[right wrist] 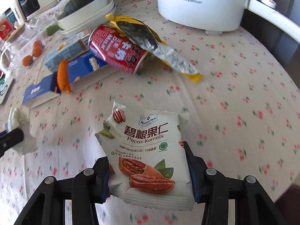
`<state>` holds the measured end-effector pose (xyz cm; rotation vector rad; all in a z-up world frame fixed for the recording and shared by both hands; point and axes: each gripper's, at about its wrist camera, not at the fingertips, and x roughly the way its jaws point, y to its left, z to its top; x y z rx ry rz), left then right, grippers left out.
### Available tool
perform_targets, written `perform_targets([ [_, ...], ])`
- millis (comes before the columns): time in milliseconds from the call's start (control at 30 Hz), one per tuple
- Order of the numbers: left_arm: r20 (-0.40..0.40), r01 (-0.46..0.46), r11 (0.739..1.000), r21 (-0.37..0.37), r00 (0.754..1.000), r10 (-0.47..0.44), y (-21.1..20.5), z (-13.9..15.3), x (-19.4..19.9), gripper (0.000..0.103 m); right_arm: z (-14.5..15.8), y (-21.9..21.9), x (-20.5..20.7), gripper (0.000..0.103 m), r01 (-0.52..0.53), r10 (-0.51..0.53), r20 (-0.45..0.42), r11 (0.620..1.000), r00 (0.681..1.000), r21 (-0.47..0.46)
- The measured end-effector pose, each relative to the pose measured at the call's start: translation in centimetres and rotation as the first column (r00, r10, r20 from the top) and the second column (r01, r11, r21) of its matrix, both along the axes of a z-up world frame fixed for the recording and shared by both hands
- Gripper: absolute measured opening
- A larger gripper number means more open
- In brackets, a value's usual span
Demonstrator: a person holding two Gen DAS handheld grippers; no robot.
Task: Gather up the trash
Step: 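Carry both items over the brown bin and open both tools to drop them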
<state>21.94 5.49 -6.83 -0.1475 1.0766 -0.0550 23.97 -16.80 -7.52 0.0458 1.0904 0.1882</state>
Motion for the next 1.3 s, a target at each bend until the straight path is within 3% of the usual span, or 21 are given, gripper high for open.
perform_targets([
  [333,-0.037,0.093,0.994,-0.053,0.995,-0.095,-0.9,0.4,-4.0,0.033,2.3,-4.4,-7.4,0.055,0.02,-0.019,-0.017,0.998,1.0,0.06],
  [500,-0.023,0.149,0.988,-0.037,0.988,-0.15,-2.4,1.0,-5.3,0.033,2.9,-6.8,-10.0,0.055,0.026,-0.026,0.003,1.0,1.0,-0.005],
  [767,0.007,0.235,0.971,-0.055,0.972,-0.234,-6.7,2.3,-6.7,0.033,3.1,-10.6,-13.4,0.055,0.068,-0.068,-0.003,0.997,0.998,-0.036],
  [1000,0.042,0.349,0.937,-0.026,0.936,-0.348,-12.9,3.2,-8.1,0.033,3.5,-14.7,-16.4,0.055,0.135,-0.135,0.005,0.99,0.991,-0.05],
  [1300,0.052,0.505,0.863,-0.02,0.862,-0.504,-21.8,2.4,-11.1,0.033,3.7,-20.9,-20.3,0.055,0.241,-0.241,0.021,0.969,0.97,-0.048],
])
